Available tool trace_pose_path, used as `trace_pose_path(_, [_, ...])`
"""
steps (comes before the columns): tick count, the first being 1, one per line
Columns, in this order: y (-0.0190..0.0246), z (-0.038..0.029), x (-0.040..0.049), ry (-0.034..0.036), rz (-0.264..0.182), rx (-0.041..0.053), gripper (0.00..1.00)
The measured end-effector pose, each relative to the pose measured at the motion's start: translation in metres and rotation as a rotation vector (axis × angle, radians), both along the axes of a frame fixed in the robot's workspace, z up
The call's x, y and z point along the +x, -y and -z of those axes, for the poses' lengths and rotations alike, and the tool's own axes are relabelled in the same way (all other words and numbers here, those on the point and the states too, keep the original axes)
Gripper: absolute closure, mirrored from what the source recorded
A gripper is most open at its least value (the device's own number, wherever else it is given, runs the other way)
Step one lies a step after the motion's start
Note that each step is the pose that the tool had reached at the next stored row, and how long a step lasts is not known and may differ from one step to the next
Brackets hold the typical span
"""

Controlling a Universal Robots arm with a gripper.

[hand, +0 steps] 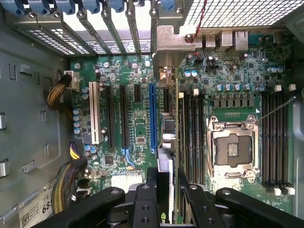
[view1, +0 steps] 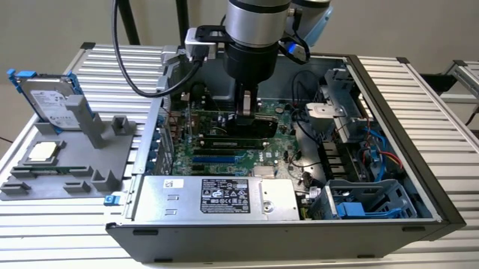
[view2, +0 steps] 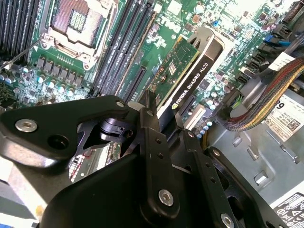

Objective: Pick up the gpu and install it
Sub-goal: 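Insert the gpu into the slot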

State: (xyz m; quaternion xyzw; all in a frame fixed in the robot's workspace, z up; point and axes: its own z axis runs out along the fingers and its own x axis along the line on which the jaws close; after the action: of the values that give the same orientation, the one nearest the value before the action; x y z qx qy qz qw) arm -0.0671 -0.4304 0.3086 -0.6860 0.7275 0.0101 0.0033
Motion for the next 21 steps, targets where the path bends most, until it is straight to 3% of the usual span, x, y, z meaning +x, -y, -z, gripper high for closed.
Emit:
trace_pose_path(13, [0.0035, 0.006, -0.0016, 0.0, 0.0, -0.0001, 1.0])
trace_pose_path(21, [0.0062, 0.0114, -0.0092, 0.0, 0.0, 0.0, 1.0])
